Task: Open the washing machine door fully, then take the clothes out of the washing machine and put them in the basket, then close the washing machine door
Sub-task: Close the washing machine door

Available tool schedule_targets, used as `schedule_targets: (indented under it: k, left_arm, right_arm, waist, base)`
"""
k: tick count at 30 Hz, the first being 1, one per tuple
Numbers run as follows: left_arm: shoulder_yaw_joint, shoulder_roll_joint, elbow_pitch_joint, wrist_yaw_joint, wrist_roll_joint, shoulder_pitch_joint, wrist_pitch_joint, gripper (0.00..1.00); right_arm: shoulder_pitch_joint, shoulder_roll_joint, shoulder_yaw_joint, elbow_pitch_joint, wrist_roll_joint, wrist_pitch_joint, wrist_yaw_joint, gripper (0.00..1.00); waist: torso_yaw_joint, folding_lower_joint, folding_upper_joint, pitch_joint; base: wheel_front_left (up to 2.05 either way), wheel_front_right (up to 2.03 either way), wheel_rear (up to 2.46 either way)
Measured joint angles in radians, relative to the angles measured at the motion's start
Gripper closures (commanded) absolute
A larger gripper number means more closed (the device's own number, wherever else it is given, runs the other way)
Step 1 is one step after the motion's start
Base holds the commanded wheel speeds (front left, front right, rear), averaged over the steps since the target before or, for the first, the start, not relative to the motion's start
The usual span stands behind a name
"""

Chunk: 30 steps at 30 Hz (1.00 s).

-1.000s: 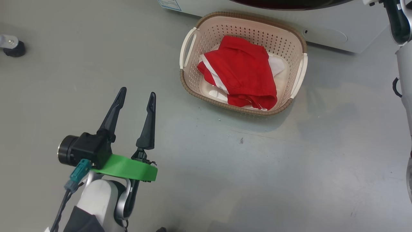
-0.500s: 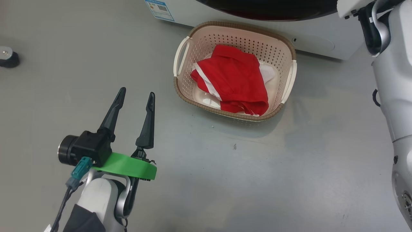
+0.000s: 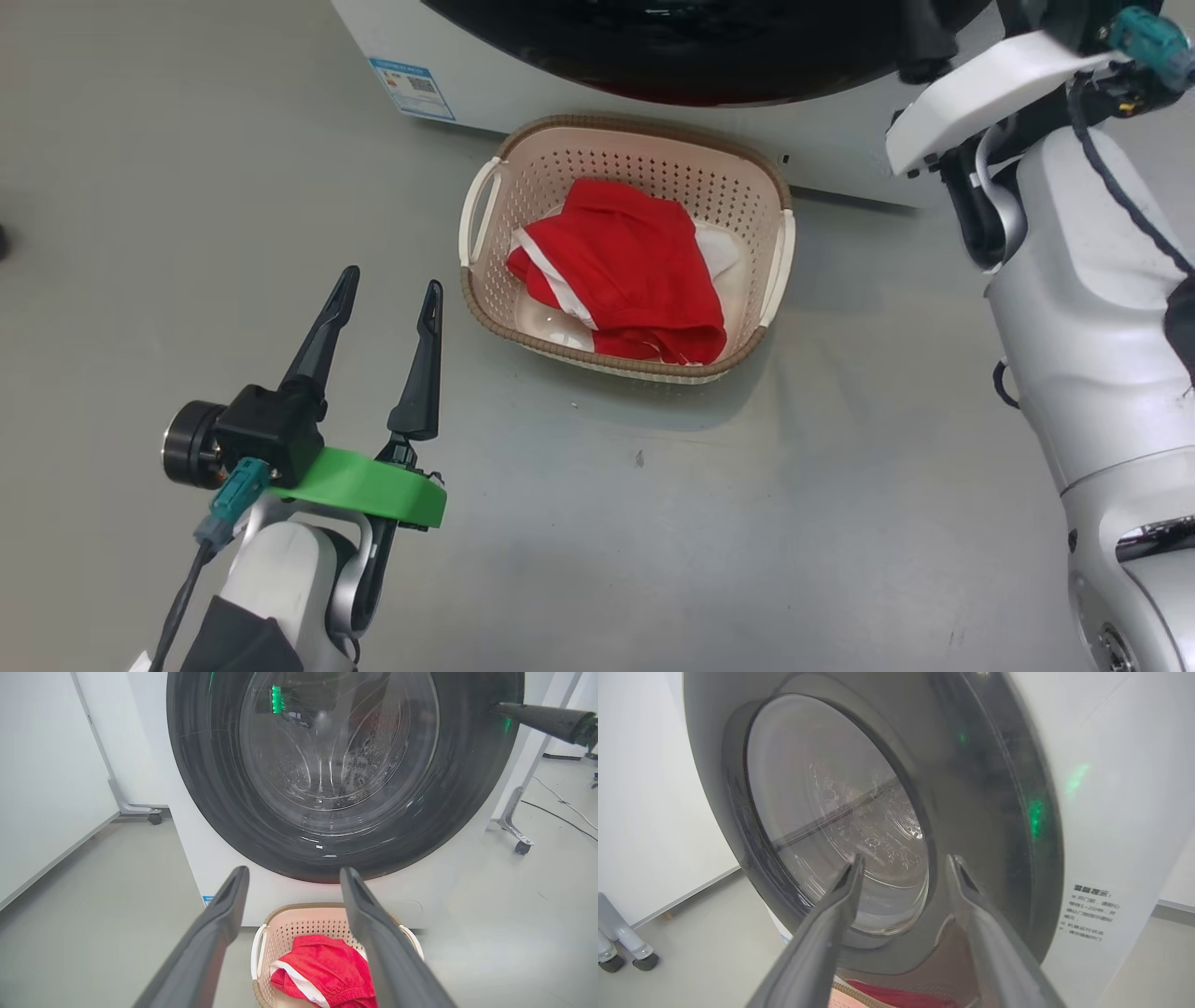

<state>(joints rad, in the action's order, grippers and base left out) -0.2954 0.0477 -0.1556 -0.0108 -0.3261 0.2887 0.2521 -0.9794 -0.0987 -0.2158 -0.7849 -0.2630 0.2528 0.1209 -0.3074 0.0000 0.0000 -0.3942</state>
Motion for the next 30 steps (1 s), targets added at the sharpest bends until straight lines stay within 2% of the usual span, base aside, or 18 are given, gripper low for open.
schedule_targets:
  k: [4,16,26,30]
  left_arm:
    - [0.003,0.008,-0.006,0.000,0.002,-0.003,0.000,0.00]
    - [0.015,0.036,-0.025,-0.002,0.006,-0.045,0.000,0.00]
    - [0.022,0.045,-0.034,-0.012,0.010,-0.079,-0.004,0.00]
    - [0.034,0.060,-0.035,-0.022,0.010,-0.106,-0.013,0.00]
  right_arm:
    - [0.044,0.012,-0.004,0.009,-0.002,0.000,0.000,0.00]
    - [0.231,0.030,0.003,0.198,-0.030,0.000,-0.011,0.00]
    - [0.394,0.035,-0.023,0.292,-0.035,0.000,-0.036,0.00]
    - [0.479,0.036,-0.051,0.359,-0.072,0.000,-0.055,0.00]
  waist:
    - [0.026,0.0000,0.0000,0.023]
    - [0.129,0.0000,0.0000,0.098]
    - [0.207,0.0000,0.0000,0.155]
    - [0.252,-0.0001,0.0000,0.182]
  base:
    - [0.00,0.00,0.00]
    - [0.00,0.00,0.00]
    - [0.00,0.00,0.00]
    - [0.00,0.00,0.00]
